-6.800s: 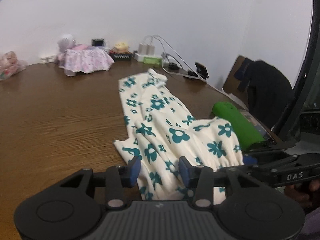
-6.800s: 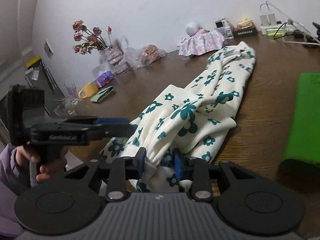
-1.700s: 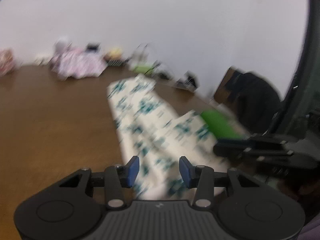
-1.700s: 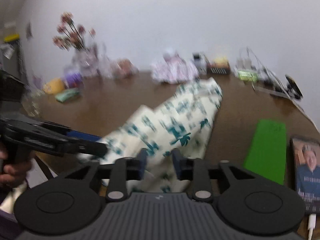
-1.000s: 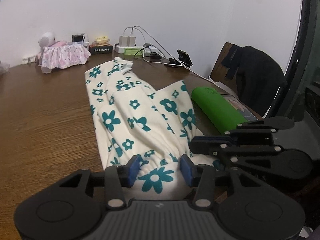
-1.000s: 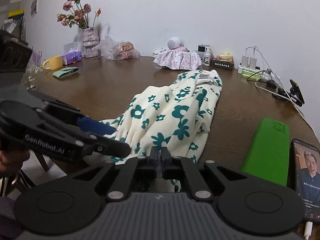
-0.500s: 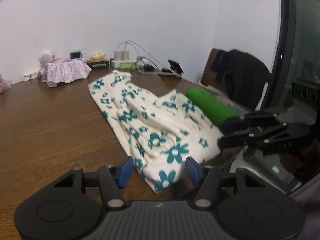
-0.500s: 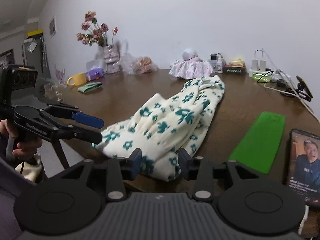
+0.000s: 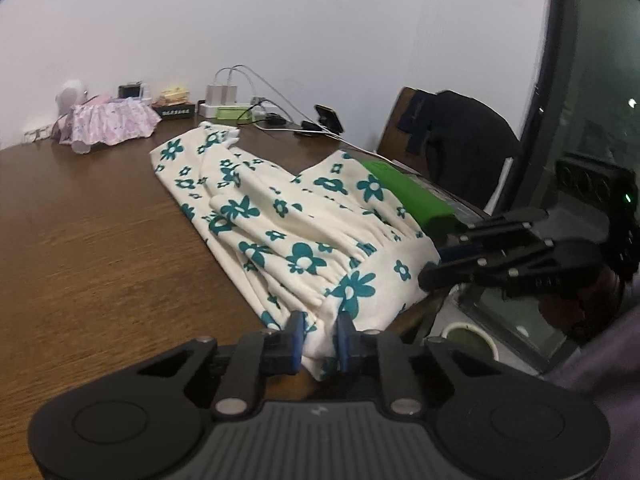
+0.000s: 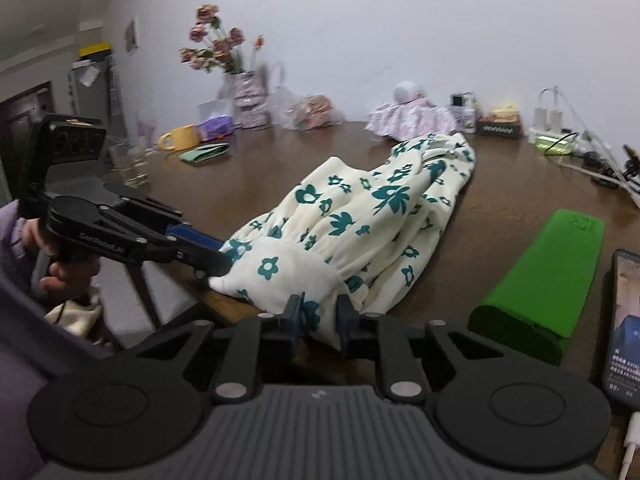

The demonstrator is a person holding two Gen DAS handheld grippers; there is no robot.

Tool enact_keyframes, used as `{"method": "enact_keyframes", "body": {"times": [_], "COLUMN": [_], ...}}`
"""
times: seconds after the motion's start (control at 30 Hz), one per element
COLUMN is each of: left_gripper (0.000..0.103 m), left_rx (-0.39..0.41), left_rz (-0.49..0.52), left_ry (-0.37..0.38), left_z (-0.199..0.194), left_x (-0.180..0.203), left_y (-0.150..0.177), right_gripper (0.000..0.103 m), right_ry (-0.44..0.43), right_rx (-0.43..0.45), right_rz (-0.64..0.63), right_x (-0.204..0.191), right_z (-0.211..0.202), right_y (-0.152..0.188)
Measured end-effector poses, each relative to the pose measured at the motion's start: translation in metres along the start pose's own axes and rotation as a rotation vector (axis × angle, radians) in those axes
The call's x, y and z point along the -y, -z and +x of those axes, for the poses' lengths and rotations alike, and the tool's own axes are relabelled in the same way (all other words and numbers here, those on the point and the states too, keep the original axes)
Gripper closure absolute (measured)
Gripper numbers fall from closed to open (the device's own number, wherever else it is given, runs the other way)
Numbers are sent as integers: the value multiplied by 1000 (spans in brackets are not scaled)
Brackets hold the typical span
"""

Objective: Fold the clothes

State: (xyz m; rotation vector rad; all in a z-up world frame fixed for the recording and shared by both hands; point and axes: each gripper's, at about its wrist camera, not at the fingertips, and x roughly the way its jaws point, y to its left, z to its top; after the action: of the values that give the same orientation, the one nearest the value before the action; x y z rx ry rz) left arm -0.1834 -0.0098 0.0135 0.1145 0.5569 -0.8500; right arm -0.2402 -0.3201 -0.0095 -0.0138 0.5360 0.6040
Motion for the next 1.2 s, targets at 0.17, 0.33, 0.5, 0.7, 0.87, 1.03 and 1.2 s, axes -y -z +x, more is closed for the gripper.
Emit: {"method": "enact_keyframes", "body": {"times": [0.17, 0.33, 0.5, 0.7, 0.87, 1.03, 1.2], "left_gripper": [51, 24, 26, 26, 26, 25, 24], "left_rx": [75, 76, 53, 24, 1, 70, 76], "left_rz": [99, 160, 209, 267, 316, 362, 529], "left_ry": [20, 36, 50, 67, 82, 147, 111], "left_z": [-18, -18, -11, -2, 5, -4, 7], "left_x": [10, 14, 17, 21, 24, 32, 49], "left_y": [-10, -10, -5, 1, 5, 6, 12], "right_gripper": [54, 43, 41, 40, 61, 72, 75], "right_ry": [49, -3, -20, -48, -76, -149, -197], "right_rx": [32, 87, 31, -8, -26, -49, -66], "right_rz": [-149, -269, -353, -368, -304, -214, -192], "right_x": [-22, -35, -39, -36, -27, -15, -11], "right_z": [-20, -7, 21, 33, 32, 25, 21], "right_y": [-7, -14, -12, -8, -14, -19, -20]}}
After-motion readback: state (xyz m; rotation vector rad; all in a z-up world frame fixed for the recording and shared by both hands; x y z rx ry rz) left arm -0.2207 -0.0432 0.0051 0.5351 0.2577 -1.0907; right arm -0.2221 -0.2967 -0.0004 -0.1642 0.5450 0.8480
